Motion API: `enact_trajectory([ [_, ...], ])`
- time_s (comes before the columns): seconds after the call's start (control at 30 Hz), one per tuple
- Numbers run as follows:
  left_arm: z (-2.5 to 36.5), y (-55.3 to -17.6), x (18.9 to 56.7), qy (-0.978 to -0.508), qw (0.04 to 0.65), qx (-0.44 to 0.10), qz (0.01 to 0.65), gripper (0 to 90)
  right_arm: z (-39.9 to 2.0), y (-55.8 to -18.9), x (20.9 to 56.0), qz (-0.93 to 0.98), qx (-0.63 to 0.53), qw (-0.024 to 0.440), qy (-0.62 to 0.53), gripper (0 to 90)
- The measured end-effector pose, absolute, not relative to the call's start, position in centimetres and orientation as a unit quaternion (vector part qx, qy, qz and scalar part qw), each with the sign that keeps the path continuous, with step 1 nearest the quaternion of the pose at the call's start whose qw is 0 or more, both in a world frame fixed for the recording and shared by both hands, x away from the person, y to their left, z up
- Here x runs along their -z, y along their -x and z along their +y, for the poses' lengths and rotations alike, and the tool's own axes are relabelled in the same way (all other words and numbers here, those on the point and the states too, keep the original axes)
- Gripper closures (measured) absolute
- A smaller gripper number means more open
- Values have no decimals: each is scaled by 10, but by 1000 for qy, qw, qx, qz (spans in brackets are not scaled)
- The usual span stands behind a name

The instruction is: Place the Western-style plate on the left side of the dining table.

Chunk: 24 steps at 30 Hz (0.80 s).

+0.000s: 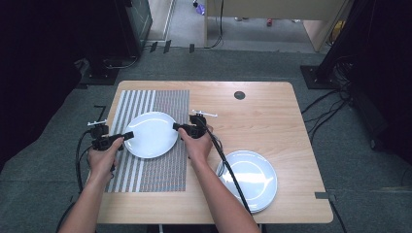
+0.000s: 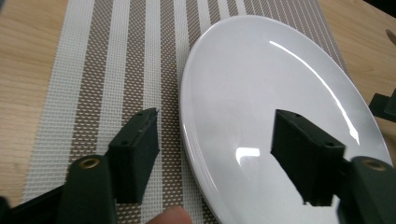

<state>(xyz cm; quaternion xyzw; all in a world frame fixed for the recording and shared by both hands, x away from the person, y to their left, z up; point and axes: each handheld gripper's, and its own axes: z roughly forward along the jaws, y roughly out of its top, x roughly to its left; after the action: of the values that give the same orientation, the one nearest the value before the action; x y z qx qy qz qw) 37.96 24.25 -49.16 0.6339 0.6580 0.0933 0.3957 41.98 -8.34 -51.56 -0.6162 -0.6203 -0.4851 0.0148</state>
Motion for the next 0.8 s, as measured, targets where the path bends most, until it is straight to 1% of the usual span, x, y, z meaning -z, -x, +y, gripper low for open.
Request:
enact_trajectory([
  [0.03,243,-377,489,-635,392,-100,658,281,-84,-419,514,-629,483,5,610,445],
  [0.07,243,-376,487,-636,392,-103,657,223,-86,-416,511,-644,473,-9,601,381],
  [0.13,240,-370,479,-641,380,-117,656,142,-89,-412,506,-650,464,-22,601,373],
  [0.17,240,-370,479,-641,380,-117,656,131,-89,-412,506,-650,464,-22,601,373],
  [0.23,238,-365,474,-641,373,-130,658,129,-92,-408,499,-660,460,-33,593,347],
  [0.3,236,-361,471,-643,377,-134,653,102,-99,-400,487,-675,466,-46,570,320],
  [0.33,235,-358,469,-644,379,-136,650,102,-99,-400,487,-675,466,-46,570,320],
  [0.37,233,-354,467,-645,381,-139,647,102,-105,-394,479,-683,469,-61,557,309],
  [0.53,227,-338,463,-653,385,-147,635,102,-119,-381,465,-690,475,-58,543,265],
  [0.8,222,-320,458,-658,395,-149,624,102,-145,-361,445,-691,483,-72,533,249],
])
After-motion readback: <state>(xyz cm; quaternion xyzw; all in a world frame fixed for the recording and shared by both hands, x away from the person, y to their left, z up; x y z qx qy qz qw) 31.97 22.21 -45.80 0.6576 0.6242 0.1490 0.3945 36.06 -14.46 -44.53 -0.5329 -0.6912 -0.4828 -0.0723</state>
